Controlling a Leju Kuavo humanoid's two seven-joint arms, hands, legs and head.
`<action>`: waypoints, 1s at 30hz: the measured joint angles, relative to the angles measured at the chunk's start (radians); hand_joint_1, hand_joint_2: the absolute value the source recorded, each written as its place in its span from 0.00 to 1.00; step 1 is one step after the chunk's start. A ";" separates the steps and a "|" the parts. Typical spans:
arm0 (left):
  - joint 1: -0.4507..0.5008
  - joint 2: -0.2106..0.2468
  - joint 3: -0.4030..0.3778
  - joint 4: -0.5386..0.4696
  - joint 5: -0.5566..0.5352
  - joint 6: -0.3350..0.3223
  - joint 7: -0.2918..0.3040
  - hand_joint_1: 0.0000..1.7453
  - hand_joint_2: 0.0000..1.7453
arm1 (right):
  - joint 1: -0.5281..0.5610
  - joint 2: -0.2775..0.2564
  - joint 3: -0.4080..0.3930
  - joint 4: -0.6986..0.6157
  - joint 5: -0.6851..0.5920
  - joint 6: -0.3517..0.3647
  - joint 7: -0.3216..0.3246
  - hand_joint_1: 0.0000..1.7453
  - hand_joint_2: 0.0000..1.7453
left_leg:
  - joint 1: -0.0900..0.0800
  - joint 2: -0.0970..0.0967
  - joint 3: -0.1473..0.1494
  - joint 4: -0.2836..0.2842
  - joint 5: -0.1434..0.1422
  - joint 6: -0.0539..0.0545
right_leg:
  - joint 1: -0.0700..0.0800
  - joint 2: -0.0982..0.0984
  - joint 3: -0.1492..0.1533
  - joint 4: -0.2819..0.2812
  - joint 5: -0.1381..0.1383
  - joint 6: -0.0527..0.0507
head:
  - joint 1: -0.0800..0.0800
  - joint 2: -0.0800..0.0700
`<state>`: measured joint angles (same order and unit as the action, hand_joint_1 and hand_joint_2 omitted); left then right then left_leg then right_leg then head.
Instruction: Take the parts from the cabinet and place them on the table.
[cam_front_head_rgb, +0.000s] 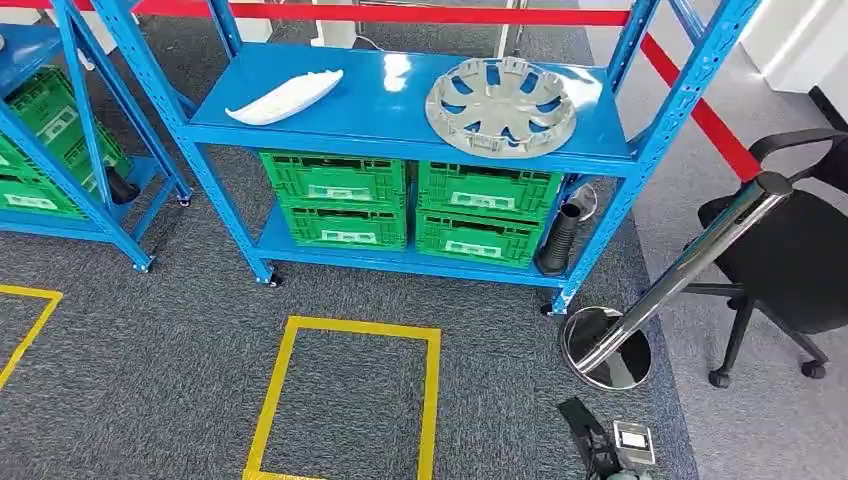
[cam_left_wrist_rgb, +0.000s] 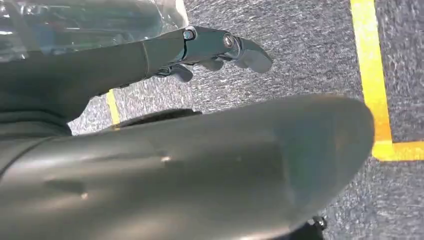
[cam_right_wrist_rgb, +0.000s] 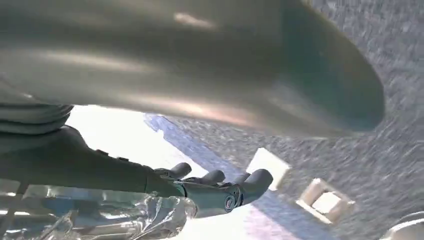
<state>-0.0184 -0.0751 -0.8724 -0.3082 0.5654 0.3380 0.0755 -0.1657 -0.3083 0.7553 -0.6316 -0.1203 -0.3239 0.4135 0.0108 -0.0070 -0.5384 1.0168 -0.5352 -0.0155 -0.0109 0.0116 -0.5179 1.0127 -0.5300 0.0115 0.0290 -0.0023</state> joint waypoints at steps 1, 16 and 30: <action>-0.003 -0.001 -0.010 0.000 0.002 0.002 0.002 0.00 0.00 | -0.001 -0.007 -0.001 -0.015 0.027 0.013 0.005 0.00 0.00 | 0.000 -0.001 0.000 0.000 0.000 0.000 | 0.000 -0.001 0.000 0.000 0.000 0.000 | 0.000 0.000; -0.033 -0.003 -0.149 0.008 0.047 0.012 0.015 0.00 0.00 | -0.093 -0.101 -0.066 -0.311 0.426 0.224 0.086 0.00 0.00 | 0.000 -0.002 0.000 -0.001 0.001 -0.001 | 0.000 -0.003 0.001 0.001 0.000 -0.001 | 0.001 0.000; -0.062 -0.004 -0.258 0.016 0.069 0.010 0.029 0.00 0.00 | -0.320 -0.163 -0.057 -0.596 0.738 0.446 0.156 0.00 0.00 | 0.000 -0.002 0.000 -0.001 0.002 -0.002 | 0.000 -0.003 0.001 0.001 0.000 -0.001 | 0.001 0.000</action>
<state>-0.0800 -0.0793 -1.1300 -0.2918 0.6348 0.3475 0.1045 -0.4853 -0.4711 0.6985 -1.2273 0.6181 0.1225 0.5692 0.0109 -0.0092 -0.5385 1.0162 -0.5335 -0.0175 -0.0108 0.0089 -0.5174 1.0141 -0.5302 0.0107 0.0298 -0.0023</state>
